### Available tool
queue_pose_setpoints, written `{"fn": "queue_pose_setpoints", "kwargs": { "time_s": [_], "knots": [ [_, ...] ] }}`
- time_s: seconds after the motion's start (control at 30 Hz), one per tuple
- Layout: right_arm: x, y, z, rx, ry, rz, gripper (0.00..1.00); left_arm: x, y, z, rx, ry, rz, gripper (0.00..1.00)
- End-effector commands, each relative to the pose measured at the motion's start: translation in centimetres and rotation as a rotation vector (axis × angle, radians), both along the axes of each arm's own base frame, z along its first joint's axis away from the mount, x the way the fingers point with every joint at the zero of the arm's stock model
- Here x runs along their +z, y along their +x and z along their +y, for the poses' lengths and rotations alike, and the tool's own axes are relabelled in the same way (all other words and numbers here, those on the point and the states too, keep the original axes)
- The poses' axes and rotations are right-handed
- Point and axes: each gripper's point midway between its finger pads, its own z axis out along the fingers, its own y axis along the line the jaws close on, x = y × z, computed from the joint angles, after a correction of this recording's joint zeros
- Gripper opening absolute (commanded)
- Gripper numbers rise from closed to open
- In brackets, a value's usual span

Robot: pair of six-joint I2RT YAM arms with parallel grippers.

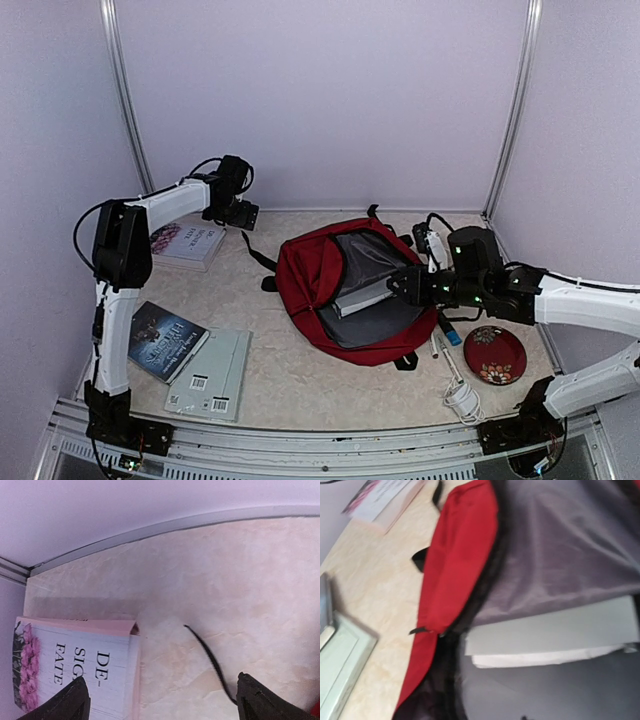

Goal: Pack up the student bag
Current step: Pick up the book at the corner of the board.

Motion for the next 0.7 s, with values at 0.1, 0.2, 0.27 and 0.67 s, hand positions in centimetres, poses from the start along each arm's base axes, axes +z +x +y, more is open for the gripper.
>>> {"fn": "queue_pose_setpoints", "kwargs": {
  "time_s": [0.1,0.2,0.27,0.67],
  "knots": [
    [-0.2,-0.3,1.2,0.073,0.003,-0.004,0.34,-3.2,0.6,5.8,0.072,0.278,0.104,0.99],
    [-0.2,0.0,1.1,0.057,0.019,-0.002,0.33,-6.0,0.6,6.7,0.057,0.312,0.157,0.99],
    [-0.2,0.0,1.2,0.056,0.026,0.001,0.33,-7.1,0.8,7.6,0.068,0.336,0.177,0.99],
    [-0.8,0.1,0.7,0.037,0.008,0.012,0.32,-10.7,0.9,8.0,0.02,0.408,0.245,0.99]
  ]
}}
